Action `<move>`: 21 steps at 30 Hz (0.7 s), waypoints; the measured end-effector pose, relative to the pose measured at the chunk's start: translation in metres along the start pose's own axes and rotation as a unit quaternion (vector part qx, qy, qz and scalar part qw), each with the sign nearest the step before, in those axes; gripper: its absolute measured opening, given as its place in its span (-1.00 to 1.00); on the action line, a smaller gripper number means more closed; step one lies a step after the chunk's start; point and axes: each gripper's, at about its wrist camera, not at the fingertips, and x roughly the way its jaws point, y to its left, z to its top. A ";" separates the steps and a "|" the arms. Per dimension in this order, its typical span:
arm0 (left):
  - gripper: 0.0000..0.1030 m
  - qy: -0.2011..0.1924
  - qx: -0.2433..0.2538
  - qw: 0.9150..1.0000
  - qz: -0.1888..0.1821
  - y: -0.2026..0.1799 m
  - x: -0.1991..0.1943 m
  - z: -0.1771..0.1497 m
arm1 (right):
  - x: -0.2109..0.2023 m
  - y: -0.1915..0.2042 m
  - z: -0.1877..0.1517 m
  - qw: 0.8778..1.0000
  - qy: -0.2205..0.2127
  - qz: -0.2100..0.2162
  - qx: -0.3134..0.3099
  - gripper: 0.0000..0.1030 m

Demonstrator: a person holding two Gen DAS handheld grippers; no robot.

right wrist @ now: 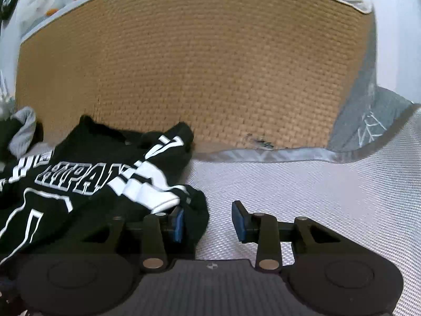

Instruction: Fold clothes

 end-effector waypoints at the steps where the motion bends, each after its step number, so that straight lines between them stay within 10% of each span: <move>1: -0.91 0.001 -0.005 1.000 -0.006 0.001 0.000 0.000 | 0.002 -0.002 -0.002 1.000 0.005 -0.001 0.003 -0.24; 11: -0.87 0.006 0.024 0.999 -0.029 -0.006 -0.001 -0.007 | 0.015 -0.027 -0.027 0.998 0.046 0.000 0.046 -0.05; 21: -0.44 -0.029 0.003 0.998 -0.056 -0.006 -0.008 0.001 | 0.000 0.034 -0.038 0.984 0.032 -0.038 -0.174 0.03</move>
